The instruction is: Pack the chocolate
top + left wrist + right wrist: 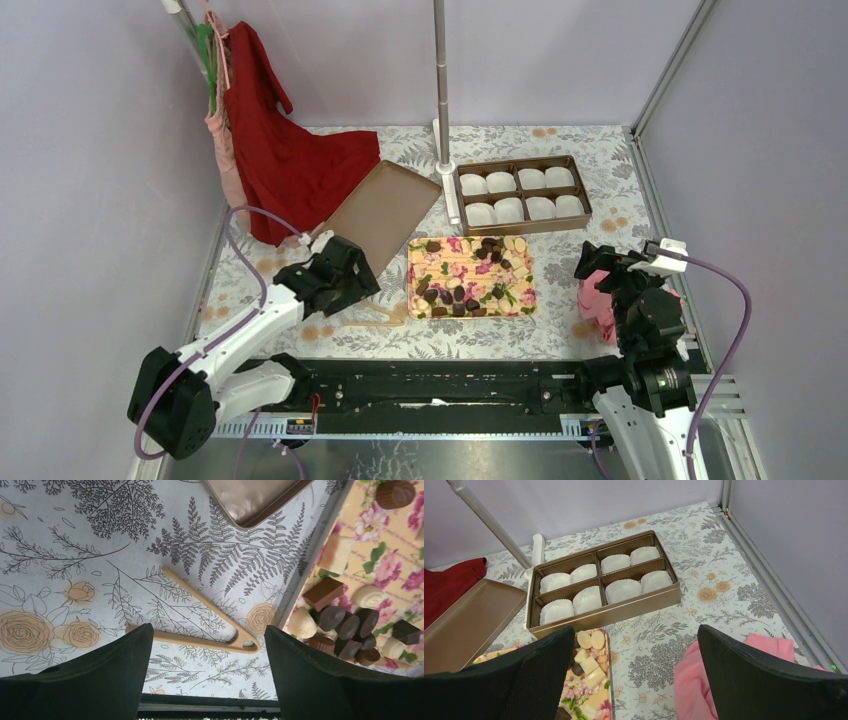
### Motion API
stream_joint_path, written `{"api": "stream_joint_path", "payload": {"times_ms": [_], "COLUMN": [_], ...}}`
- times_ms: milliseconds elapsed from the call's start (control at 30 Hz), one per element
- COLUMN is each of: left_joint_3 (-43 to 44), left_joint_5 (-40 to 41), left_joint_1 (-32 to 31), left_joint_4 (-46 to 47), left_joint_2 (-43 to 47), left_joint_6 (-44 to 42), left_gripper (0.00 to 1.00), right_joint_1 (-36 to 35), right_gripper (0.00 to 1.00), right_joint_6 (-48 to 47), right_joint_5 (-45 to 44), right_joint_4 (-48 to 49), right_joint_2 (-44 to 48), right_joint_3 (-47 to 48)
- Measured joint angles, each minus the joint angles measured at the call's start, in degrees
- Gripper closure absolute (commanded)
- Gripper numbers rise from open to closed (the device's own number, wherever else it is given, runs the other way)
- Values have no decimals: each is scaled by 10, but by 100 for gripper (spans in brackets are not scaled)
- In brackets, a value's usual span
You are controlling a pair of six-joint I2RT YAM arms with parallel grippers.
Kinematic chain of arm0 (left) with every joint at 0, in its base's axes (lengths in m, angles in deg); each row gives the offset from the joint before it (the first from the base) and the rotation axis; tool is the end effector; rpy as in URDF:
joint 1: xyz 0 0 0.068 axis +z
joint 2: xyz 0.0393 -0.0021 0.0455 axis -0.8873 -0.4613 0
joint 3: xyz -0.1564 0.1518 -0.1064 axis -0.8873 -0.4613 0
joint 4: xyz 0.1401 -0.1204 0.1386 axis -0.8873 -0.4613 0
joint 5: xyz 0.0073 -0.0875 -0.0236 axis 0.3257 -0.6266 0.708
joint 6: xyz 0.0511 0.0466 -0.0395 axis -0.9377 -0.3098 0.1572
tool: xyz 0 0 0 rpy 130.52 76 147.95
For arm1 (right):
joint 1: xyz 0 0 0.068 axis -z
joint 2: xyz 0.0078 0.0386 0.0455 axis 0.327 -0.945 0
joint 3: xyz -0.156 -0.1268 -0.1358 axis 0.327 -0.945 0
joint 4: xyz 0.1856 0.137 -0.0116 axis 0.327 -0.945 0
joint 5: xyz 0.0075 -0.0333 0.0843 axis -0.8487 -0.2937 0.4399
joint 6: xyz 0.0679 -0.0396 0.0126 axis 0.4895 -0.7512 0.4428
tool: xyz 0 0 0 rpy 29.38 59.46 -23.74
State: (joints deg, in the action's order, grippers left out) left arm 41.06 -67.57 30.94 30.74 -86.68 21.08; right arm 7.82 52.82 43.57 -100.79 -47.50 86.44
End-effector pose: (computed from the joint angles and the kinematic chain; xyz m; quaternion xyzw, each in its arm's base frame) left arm 0.1695 -0.0909 0.1658 -0.2127 0.9386 -0.1184 0.2446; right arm 0.1121 0.0020 0.2954 0.0881 0.6893 0.0208 0.7188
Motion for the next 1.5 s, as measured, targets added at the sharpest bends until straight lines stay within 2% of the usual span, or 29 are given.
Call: {"api": "stream_joint_path", "payload": {"times_ms": [500, 1267, 1433, 1500], "left_joint_3": [10, 39, 36, 35], "left_joint_5": [14, 44, 49, 50], "left_joint_1": [-17, -17, -17, -14], "left_joint_4": [2, 32, 36, 38], "left_joint_2": [-90, -219, -219, -219], "left_joint_6": [55, 107, 114, 115], "left_gripper": [42, 58, 74, 78], "right_joint_1": [-8, -40, -41, -41], "right_gripper": [0, 0, 0, 0], "right_joint_6": [0, -4, -6, -6], "right_joint_5": [0, -1, -1, -2], "right_joint_4": [8, 8, 9, 8], "right_joint_2": [43, 97, 102, 104], "right_joint_3": [-10, -21, -22, -22]}}
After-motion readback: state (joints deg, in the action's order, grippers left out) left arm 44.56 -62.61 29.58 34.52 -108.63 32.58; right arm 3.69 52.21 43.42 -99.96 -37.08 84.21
